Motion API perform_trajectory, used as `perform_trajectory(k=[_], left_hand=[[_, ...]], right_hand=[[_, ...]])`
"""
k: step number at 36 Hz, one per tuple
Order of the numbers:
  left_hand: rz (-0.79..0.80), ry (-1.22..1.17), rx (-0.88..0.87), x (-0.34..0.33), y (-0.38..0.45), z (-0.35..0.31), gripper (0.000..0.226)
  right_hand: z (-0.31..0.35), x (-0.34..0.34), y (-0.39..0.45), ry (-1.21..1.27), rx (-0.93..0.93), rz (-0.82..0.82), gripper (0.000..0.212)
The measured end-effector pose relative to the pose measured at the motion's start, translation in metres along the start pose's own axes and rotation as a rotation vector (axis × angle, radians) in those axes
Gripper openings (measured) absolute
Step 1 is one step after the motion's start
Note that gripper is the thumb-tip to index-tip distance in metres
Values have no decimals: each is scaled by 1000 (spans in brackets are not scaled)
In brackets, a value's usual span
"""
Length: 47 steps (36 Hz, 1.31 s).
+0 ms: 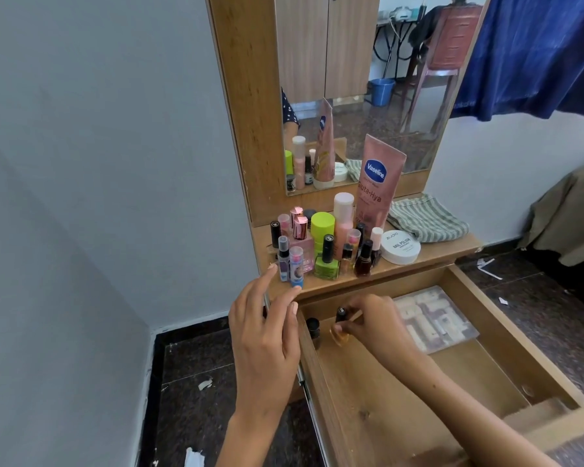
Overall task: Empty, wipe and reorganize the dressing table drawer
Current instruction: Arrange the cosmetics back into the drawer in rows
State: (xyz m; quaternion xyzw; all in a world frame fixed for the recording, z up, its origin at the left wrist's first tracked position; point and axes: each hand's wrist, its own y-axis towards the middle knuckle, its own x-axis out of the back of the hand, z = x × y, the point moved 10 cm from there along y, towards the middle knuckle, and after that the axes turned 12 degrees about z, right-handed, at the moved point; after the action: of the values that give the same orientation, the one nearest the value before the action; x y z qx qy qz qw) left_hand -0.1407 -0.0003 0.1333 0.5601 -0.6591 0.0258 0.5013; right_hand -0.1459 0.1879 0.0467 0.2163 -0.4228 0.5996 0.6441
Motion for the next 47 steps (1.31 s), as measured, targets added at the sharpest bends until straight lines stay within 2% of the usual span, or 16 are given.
perform_trajectory(k=[14,23,27,32,38,47], left_hand=[[21,0,5,-4,-3,-1,27],[22,69,-93,-6,12,-23,29],[59,152,-235,-11,30,-50,45],[172,344,-268,-28,59,-64,60],[204,433,-271,-39,65,-62,52],[123,258,-251,-23,66,-63,32]], right_hand=[[10,-20,11,-39,25,40,19],[12,-17,8,-33,24,52,28],[11,-1,-3,-75,22,-18,37],[10,24,-18,-55,35,-103,21],[11,40,-32,2,66,-150,14],[17,55,-41,68,125,-206,10]])
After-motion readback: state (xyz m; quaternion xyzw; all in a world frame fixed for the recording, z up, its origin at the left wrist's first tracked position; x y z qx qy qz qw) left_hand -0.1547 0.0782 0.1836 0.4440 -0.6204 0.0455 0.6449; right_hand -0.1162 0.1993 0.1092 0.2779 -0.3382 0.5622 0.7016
